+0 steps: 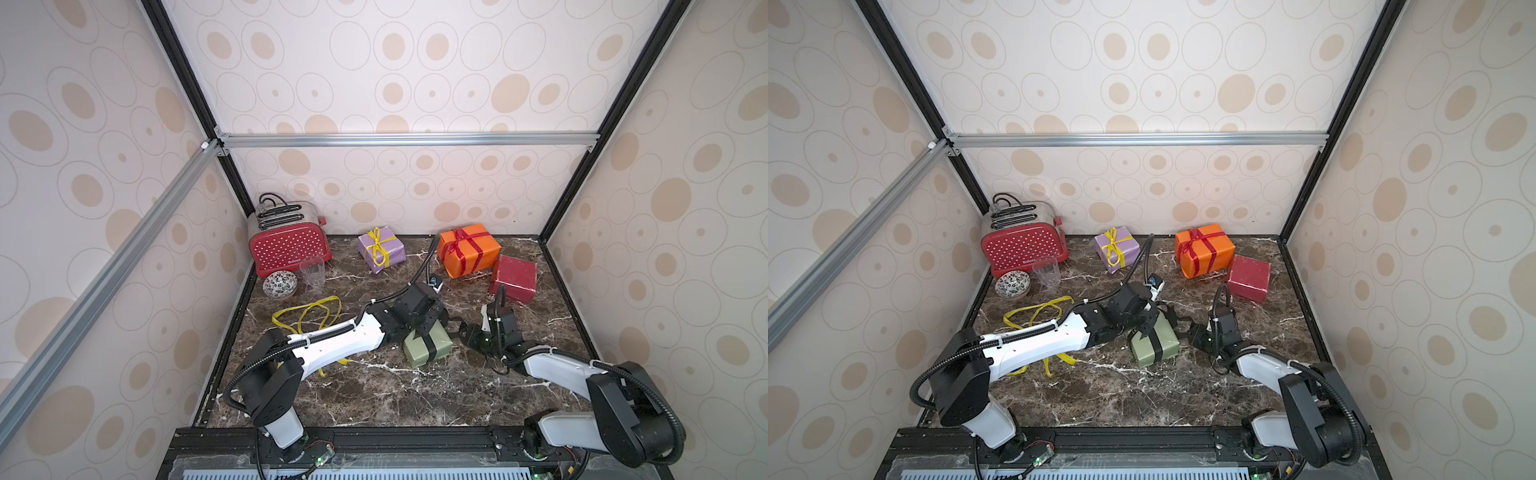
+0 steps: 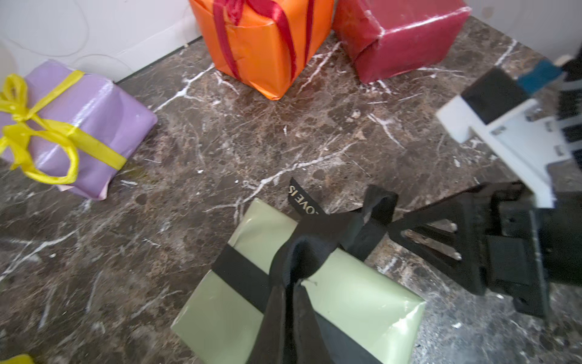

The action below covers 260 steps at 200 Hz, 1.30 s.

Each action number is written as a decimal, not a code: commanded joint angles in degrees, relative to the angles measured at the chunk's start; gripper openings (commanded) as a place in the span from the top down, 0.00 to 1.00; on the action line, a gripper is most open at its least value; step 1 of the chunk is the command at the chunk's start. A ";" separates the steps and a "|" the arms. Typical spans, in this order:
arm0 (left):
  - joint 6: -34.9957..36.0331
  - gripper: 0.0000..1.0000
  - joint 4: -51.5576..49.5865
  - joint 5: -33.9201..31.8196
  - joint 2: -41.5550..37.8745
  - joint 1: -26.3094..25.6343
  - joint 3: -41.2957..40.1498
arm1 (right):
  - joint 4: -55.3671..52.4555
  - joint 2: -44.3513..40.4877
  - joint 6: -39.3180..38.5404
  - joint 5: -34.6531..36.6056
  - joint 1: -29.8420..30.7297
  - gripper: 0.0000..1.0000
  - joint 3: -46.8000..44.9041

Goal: Untie the ribbon bows on the gift boxes
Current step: Untie the ribbon from the gift box.

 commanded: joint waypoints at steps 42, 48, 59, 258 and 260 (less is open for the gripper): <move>-10.33 0.91 -2.18 -10.96 -0.03 5.80 -0.42 | -0.54 0.58 0.22 0.07 -0.16 0.61 1.14; -10.96 0.91 -2.39 -11.41 0.03 6.29 -0.40 | -0.53 0.59 0.22 0.02 -0.16 0.61 1.14; -12.15 0.94 -2.39 -12.53 -0.22 6.97 -0.85 | -0.67 0.66 0.22 -0.02 -0.16 0.61 1.21; 6.84 0.47 -12.79 18.55 15.17 8.04 16.46 | -0.75 1.41 0.04 -0.46 -0.19 0.61 1.74; 6.88 0.48 -13.05 18.42 15.28 8.04 16.59 | -0.74 1.45 0.04 -0.51 -0.15 0.61 1.68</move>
